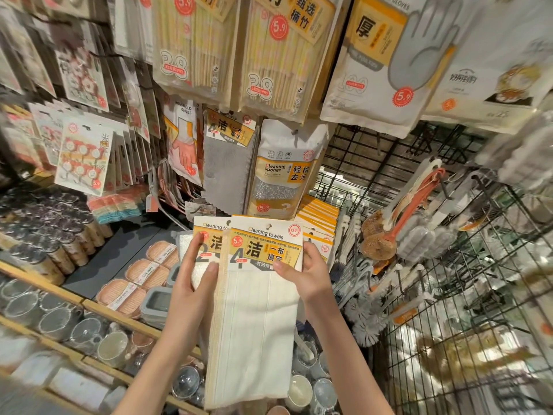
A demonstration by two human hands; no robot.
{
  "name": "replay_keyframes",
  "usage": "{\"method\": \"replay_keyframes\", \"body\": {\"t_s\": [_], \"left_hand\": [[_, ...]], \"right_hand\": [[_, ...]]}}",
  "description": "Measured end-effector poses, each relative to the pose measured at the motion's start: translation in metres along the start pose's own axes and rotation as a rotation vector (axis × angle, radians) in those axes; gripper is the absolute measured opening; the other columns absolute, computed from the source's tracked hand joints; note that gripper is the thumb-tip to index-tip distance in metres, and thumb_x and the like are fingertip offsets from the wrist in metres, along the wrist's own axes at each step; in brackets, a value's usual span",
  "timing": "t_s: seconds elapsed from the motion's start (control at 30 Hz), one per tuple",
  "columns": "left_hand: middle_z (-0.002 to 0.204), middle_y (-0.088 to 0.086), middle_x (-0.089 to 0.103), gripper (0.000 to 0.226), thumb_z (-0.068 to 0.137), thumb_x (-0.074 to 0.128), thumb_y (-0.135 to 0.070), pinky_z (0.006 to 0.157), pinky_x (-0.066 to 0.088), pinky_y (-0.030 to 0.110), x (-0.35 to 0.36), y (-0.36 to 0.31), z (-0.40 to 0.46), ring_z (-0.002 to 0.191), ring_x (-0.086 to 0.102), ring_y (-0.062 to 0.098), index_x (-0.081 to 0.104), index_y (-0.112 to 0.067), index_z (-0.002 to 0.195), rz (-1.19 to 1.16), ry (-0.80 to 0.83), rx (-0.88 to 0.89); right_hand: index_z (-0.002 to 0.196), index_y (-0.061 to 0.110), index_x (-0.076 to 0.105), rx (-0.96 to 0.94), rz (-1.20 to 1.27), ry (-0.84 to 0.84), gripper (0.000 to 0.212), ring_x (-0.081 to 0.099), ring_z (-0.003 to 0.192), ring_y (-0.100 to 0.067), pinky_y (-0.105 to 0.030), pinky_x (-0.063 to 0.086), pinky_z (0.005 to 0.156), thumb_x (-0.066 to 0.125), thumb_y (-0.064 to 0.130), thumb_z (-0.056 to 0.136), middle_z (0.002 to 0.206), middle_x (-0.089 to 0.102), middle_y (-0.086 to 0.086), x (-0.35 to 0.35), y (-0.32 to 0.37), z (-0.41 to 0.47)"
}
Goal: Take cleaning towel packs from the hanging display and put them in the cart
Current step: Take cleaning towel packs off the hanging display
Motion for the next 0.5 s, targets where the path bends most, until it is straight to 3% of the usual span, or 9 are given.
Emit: {"method": "replay_keyframes", "body": {"t_s": [0.1,0.23,0.37,0.5], "left_hand": [[0.132,-0.038,0.041,0.055,0.091,0.057,-0.023,0.103,0.037,0.03,0.001,-0.002,0.001,0.126,0.038,-0.011,0.041,-0.057,0.13,0.023,0.0,0.018],[0.128,-0.04,0.042,0.054,0.092,0.057,-0.018,0.096,0.032,0.02,-0.001,-0.001,0.002,0.114,0.035,-0.028,0.042,-0.05,0.133,0.074,-0.021,0.036],[0.135,-0.036,0.04,0.054,0.092,0.057,-0.019,0.098,0.028,0.02,-0.004,0.001,0.005,0.118,0.031,-0.027,0.041,-0.048,0.135,0.143,-0.008,0.055],[0.135,-0.037,0.04,0.055,0.092,0.057,-0.017,0.101,0.027,0.024,-0.006,0.003,0.007,0.118,0.032,-0.027,0.041,-0.045,0.136,0.161,-0.018,0.067]], "right_hand": [[0.105,0.013,0.056,-0.017,0.007,-0.001,0.037,0.07,0.088,-0.012,-0.019,0.053,0.071,0.063,-0.013,0.08,0.096,0.073,-0.001,-0.004,-0.001,-0.001],[0.11,0.01,0.054,-0.004,0.03,-0.057,0.036,0.069,0.091,-0.014,-0.019,0.053,0.074,0.061,-0.012,0.082,0.1,0.072,-0.004,-0.017,-0.006,0.0],[0.109,0.023,0.057,0.088,-0.047,-0.187,0.035,0.066,0.091,-0.007,-0.017,0.05,0.071,0.063,-0.002,0.085,0.098,0.071,0.008,-0.043,-0.027,-0.001],[0.118,0.026,0.048,0.185,-0.092,-0.324,0.042,0.061,0.094,-0.009,-0.025,0.044,0.075,0.063,0.002,0.086,0.107,0.066,0.003,-0.063,-0.054,-0.003]]}}
Point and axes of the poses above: each hand's wrist, its own z-axis towards the middle knuckle, its own x-axis out of the palm, y = z × x, the point moved 5 cm from there along z, towards the middle knuckle
